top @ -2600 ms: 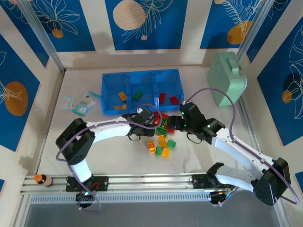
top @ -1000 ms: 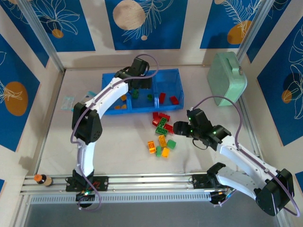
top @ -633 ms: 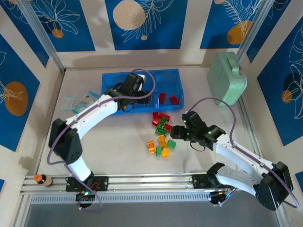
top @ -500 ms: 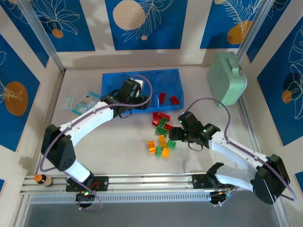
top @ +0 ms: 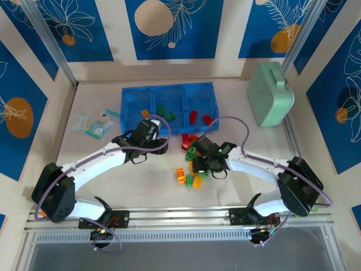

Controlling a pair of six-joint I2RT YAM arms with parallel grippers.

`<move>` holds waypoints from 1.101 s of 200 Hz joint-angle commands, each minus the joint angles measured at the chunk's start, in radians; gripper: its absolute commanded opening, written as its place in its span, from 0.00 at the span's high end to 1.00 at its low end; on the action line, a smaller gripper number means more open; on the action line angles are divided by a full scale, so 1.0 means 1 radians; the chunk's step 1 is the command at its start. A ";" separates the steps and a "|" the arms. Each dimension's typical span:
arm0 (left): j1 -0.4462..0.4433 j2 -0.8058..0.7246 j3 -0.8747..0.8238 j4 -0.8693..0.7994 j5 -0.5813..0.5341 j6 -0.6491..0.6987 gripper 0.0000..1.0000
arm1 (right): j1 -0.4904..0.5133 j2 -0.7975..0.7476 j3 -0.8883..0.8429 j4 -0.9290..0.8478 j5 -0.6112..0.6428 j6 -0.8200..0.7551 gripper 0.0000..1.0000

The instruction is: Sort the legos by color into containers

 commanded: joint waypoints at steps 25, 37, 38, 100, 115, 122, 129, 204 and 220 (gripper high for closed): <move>-0.010 -0.060 -0.078 0.043 0.014 -0.044 0.29 | 0.024 0.047 0.018 -0.064 0.071 0.115 0.39; -0.010 -0.068 -0.088 0.045 0.013 -0.047 0.29 | 0.023 0.053 0.014 -0.063 0.078 0.125 0.39; -0.010 -0.068 -0.089 0.046 0.012 -0.047 0.29 | 0.024 0.053 0.014 -0.063 0.078 0.125 0.39; -0.013 -0.096 -0.109 0.047 0.010 -0.053 0.29 | 0.010 0.085 -0.011 -0.024 0.058 0.142 0.42; -0.013 -0.101 -0.114 0.050 0.010 -0.055 0.29 | -0.001 0.084 -0.025 -0.023 0.055 0.151 0.43; -0.015 -0.103 -0.117 0.052 0.010 -0.056 0.29 | -0.008 0.080 -0.030 -0.024 0.053 0.153 0.43; -0.016 -0.104 -0.119 0.052 0.011 -0.058 0.30 | -0.010 0.076 -0.034 -0.024 0.055 0.155 0.45; -0.029 -0.120 -0.131 0.054 0.001 -0.058 0.30 | -0.022 0.070 -0.050 -0.034 0.064 0.195 0.38; -0.029 -0.124 -0.134 0.051 -0.004 -0.057 0.30 | -0.013 0.055 -0.048 -0.052 0.088 0.219 0.36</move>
